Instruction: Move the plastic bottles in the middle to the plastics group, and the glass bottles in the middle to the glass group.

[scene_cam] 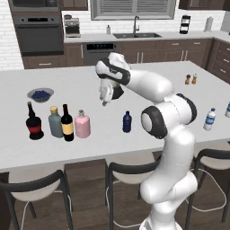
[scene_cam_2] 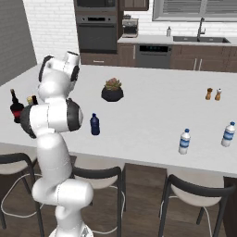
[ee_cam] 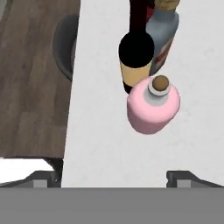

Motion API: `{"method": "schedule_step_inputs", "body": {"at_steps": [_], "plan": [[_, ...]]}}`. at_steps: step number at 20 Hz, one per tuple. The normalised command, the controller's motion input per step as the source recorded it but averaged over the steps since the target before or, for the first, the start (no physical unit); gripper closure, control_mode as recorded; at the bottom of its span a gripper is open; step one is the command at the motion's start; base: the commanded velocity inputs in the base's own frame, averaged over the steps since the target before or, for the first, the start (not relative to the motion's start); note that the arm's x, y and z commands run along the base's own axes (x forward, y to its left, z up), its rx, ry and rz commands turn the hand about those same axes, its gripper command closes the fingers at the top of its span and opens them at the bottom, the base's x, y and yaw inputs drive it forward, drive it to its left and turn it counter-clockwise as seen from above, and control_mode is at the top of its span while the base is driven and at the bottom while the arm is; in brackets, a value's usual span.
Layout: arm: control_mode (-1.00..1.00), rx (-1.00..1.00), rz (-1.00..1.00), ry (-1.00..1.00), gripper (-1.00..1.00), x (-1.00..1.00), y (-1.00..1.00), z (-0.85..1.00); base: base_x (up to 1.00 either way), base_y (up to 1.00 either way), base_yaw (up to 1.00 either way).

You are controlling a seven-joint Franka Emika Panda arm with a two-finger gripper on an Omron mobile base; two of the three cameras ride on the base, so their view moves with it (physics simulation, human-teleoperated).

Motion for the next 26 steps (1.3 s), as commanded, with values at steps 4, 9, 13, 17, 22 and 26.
{"method": "schedule_step_inputs", "body": {"at_steps": [4, 9, 13, 17, 22, 26], "plan": [[-1.0, 0.0, -0.5, 0.02, -1.0, -0.67, -0.6, 0.0, 0.0, 0.0, 0.0], [-1.0, -0.06, -0.56, 0.09, -1.0, -0.37, -0.62, -0.02, 0.0, 0.0, 0.0], [-1.0, -0.13, -0.65, 0.11, -1.0, -0.02, -0.59, -0.07, 0.0, 0.0, 0.0], [-1.0, -0.16, -0.68, 0.15, -1.0, 0.02, -0.63, 0.0, 0.0, 0.0, 0.0], [-1.0, -0.09, -0.57, 0.08, -1.0, 0.15, -0.37, 0.0, 0.0, 0.0, 0.0], [-1.0, 0.0, -0.15, 0.03, -1.0, 0.41, 0.0, 0.0, 0.0, 0.0, 0.0]]}}
